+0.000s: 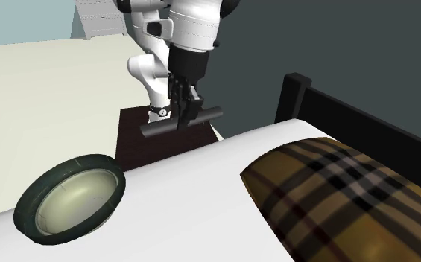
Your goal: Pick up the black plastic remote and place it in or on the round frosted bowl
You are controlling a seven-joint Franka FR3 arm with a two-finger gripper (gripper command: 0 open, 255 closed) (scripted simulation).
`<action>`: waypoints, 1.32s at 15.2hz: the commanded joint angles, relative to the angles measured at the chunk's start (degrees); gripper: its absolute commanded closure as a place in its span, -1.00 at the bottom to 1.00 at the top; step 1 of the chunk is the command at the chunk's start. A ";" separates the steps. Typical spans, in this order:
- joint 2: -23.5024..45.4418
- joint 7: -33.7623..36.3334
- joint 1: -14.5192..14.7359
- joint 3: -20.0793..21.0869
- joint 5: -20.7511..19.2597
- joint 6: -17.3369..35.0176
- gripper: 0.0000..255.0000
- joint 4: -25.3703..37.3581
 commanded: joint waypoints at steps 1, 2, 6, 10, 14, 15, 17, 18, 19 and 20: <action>0.45 -2.48 -1.52 -1.05 -0.07 0.86 1.00 0.22; 0.87 -3.65 -2.20 -1.55 -0.15 1.12 1.00 0.66; 3.13 -8.19 -4.79 -3.45 -0.56 1.85 1.00 3.24; 6.36 -12.61 -7.20 -5.17 -1.05 2.05 1.00 7.28; 10.67 -16.96 -9.35 -6.74 -1.56 1.55 1.00 13.04; 11.93 -18.04 -9.84 -7.11 -1.70 1.29 1.00 14.81; 14.75 -20.23 -10.75 -7.81 -1.98 0.54 1.00 18.84; 16.44 -21.42 -11.19 -8.19 -2.13 0.00 1.00 21.33; 16.20 -21.22 -11.33 -8.17 -2.11 0.89 1.00 20.18; 15.99 -21.04 -11.47 -8.17 -2.08 1.76 1.00 19.08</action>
